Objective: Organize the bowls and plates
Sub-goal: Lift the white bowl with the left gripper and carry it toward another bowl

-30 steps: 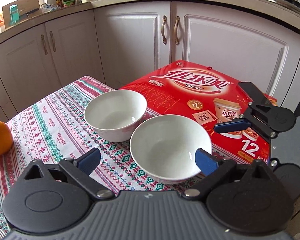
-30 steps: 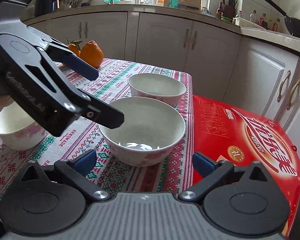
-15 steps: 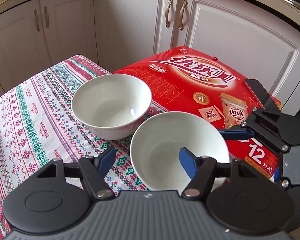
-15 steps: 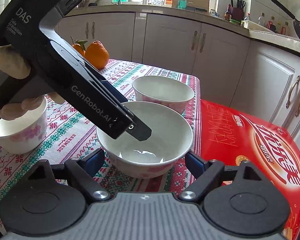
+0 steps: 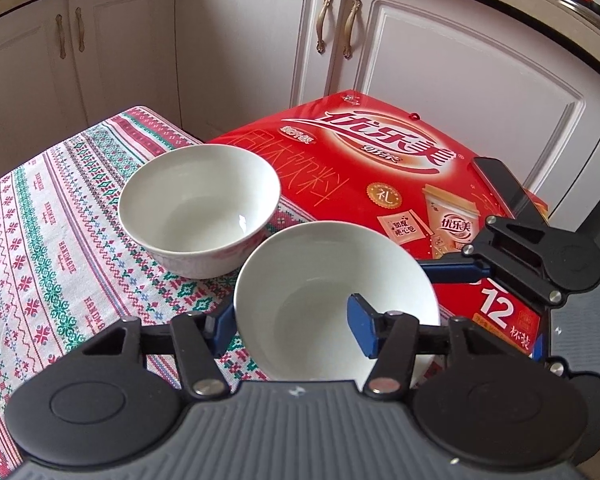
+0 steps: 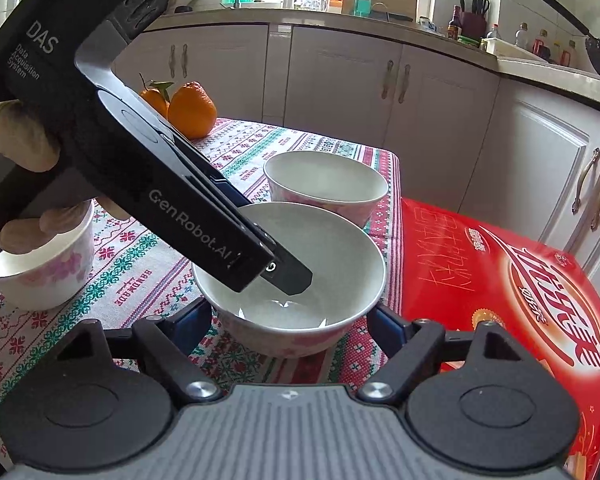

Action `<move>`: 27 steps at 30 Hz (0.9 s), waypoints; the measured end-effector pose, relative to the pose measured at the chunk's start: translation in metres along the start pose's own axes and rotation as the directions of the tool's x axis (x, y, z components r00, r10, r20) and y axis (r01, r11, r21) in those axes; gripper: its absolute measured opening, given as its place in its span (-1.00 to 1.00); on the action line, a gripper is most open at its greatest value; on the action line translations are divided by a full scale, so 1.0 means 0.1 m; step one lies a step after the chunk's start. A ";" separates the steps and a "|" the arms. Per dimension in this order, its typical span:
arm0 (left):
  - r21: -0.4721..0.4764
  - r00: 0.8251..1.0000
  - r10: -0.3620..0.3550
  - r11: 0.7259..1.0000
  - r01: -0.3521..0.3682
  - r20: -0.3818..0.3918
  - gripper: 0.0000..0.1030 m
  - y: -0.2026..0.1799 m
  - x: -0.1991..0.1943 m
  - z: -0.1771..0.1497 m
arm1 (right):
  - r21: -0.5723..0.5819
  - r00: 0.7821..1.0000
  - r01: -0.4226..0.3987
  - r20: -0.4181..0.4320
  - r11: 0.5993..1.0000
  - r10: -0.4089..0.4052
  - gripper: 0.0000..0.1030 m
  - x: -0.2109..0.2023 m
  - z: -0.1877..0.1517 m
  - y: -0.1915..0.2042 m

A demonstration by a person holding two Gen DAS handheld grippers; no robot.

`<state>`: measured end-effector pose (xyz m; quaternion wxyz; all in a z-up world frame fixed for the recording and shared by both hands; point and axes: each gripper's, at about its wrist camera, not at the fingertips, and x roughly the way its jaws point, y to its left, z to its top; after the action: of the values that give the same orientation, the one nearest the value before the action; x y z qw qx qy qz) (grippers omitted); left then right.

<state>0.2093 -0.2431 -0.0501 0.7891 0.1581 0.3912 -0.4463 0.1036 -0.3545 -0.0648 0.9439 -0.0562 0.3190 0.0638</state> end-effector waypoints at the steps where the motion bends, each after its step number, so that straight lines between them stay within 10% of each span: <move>1: 0.000 1.000 -0.001 1.000 0.001 0.001 0.10 0.00 -0.01 0.00 | 0.001 1.000 -0.001 -0.001 1.000 0.001 0.71 0.00 0.00 0.00; 27: -0.035 0.995 0.028 0.999 -0.024 0.097 0.10 -0.15 -0.81 -0.27 | -0.037 0.998 -0.045 0.048 0.998 0.047 0.71 -0.56 0.15 0.43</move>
<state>0.1602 -0.1882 -0.0042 0.8156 0.1280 0.3575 -0.4366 0.0612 -0.3147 -0.0215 0.9486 -0.0643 0.2958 0.0924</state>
